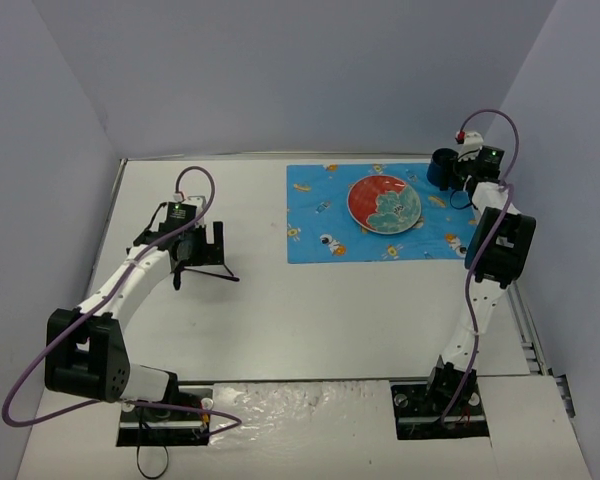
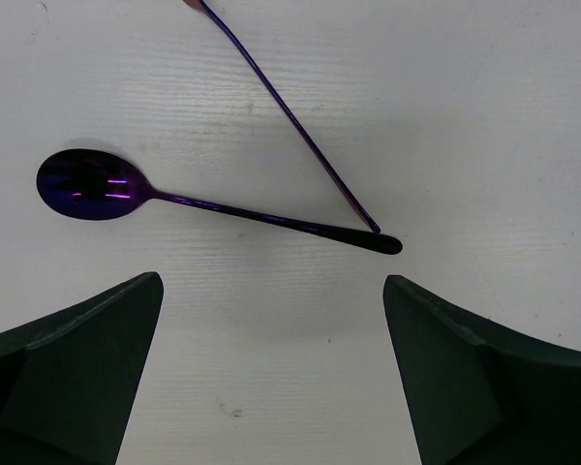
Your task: Set the dinner table for one person
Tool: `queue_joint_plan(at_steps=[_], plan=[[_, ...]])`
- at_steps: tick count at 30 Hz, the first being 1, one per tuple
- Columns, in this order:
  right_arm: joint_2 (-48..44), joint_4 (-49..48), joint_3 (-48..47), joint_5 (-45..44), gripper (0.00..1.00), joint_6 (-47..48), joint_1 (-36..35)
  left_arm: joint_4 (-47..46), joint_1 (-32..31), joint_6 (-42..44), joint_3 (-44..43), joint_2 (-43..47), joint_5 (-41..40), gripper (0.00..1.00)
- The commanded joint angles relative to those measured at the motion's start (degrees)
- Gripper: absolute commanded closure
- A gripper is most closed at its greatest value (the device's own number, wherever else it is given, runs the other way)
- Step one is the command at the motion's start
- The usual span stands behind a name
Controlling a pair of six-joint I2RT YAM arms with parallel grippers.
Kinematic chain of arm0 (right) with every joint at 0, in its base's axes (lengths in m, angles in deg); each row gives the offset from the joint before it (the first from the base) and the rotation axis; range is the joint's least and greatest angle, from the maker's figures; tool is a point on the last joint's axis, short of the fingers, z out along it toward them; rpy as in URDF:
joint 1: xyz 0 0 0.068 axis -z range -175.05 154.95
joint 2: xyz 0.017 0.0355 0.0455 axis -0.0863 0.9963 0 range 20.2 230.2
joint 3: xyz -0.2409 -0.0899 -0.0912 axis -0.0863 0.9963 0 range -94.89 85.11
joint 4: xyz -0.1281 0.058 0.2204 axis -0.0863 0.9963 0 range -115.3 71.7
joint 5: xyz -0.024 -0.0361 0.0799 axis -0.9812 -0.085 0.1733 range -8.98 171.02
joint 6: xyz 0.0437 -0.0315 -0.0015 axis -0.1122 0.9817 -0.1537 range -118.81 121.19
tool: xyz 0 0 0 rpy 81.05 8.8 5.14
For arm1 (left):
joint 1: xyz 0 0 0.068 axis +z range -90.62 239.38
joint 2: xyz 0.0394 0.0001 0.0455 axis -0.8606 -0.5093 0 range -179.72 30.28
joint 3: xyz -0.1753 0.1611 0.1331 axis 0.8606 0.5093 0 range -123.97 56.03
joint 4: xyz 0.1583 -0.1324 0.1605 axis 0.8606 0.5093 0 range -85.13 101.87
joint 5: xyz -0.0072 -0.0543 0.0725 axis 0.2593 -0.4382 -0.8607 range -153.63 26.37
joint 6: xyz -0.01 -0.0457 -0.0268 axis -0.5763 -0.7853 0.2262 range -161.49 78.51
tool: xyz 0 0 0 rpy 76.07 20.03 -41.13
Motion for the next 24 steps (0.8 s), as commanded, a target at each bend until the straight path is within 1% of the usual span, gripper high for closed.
queue_joint_plan(at_steps=[1,4,6,9,12,15,18,20,24], plan=[[-10.3,-5.0,2.8,-2.0,0.17,-2.5,0.3,-1.3,-0.3,-5.0,-2.5,1.8,-2.8,0.05],[-15.3,-6.3,7.9,-3.7,0.10,-5.2,-0.6,-0.9,-0.2,-10.8,-1.9,2.5,-6.5,0.04],[-19.0,-6.8,12.0,-5.7,0.07,-6.9,-1.5,-0.8,-0.1,-14.9,-1.3,2.7,-8.2,0.05],[-23.5,-6.7,17.7,-9.6,0.05,-9.3,-4.5,-0.3,-0.1,-19.9,-0.6,2.4,-11.1,0.04],[-28.5,-7.9,24.3,-14.6,0.04,-13.8,-7.5,0.0,0.1,-24.3,-0.1,1.8,-13.7,0.05],[-31.7,-9.0,29.0,-18.2,0.04,-18.4,-12.5,-1.4,0.3,-26.3,0.2,0.0,-13.3,0.05],[-33.6,-8.0,30.5,-21.3,0.04,-20.8,-17.7,-2.4,0.2,-26.7,-1.7,-2.9,-13.0,0.06],[-34.7,-7.6,31.4,-22.1,0.04,-22.9,-22.4,-2.4,0.2,-26.9,-3.5,-4.6,-13.1,0.06],[-36.5,-7.5,33.8,-21.5,0.04,-27.3,-28.4,-2.5,0.7,-26.2,-8.1,-9.4,-14.6,0.11]])
